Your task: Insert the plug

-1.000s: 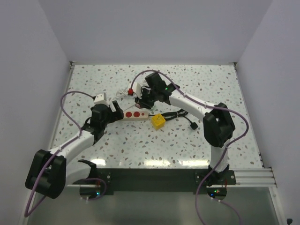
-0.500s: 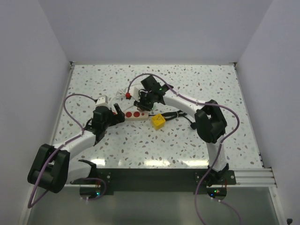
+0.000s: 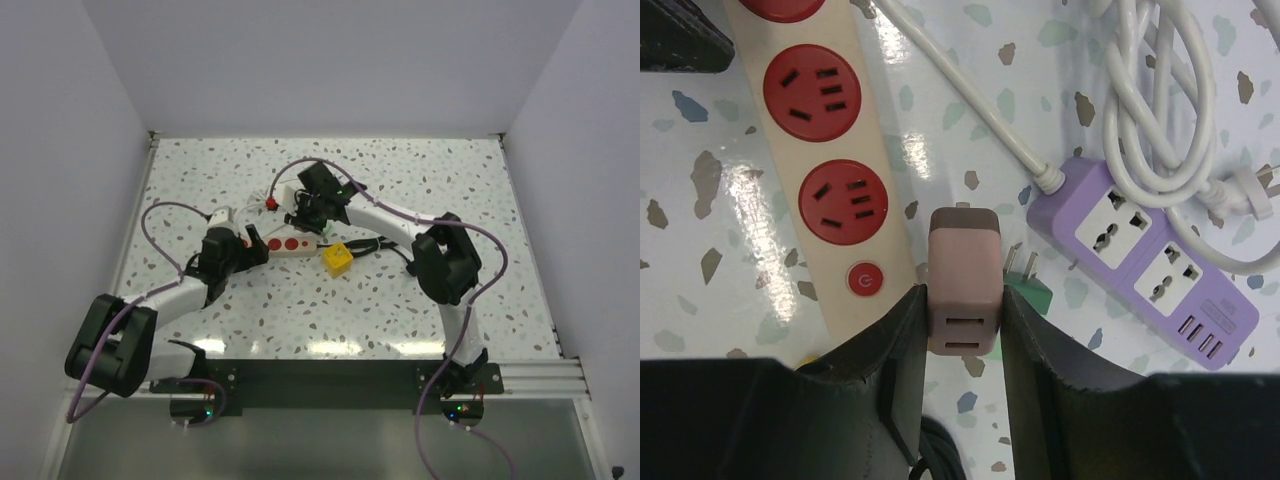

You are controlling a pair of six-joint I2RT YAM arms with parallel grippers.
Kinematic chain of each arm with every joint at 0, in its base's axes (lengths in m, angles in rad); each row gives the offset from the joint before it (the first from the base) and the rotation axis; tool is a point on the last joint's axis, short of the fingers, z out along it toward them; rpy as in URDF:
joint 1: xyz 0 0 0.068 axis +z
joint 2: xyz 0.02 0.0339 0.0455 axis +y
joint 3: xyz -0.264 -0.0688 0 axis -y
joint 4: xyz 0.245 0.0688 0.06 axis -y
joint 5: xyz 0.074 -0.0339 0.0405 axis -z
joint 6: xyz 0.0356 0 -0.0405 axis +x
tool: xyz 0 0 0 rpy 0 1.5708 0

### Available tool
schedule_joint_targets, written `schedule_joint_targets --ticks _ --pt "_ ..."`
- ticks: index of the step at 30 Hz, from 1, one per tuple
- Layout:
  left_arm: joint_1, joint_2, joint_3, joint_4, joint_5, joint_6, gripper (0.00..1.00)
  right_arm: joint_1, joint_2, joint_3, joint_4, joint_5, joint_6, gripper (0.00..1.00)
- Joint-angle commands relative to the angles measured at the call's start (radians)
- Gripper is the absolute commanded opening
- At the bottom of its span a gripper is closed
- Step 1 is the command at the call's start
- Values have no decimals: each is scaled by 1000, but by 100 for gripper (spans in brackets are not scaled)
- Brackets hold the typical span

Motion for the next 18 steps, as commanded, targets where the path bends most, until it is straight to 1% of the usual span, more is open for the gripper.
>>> schedule_joint_targets --ticks 1,9,17,18 --pt "16 15 -11 80 12 -14 100 4 22 35 38 34 -25 0" --pt "41 60 12 142 39 -2 100 4 57 61 -44 -8 -31 0" --pt "53 147 46 244 99 17 100 5 10 38 -148 -136 -5 0" --pt "55 160 55 264 99 26 100 4 -1 35 -157 -170 -1 0"
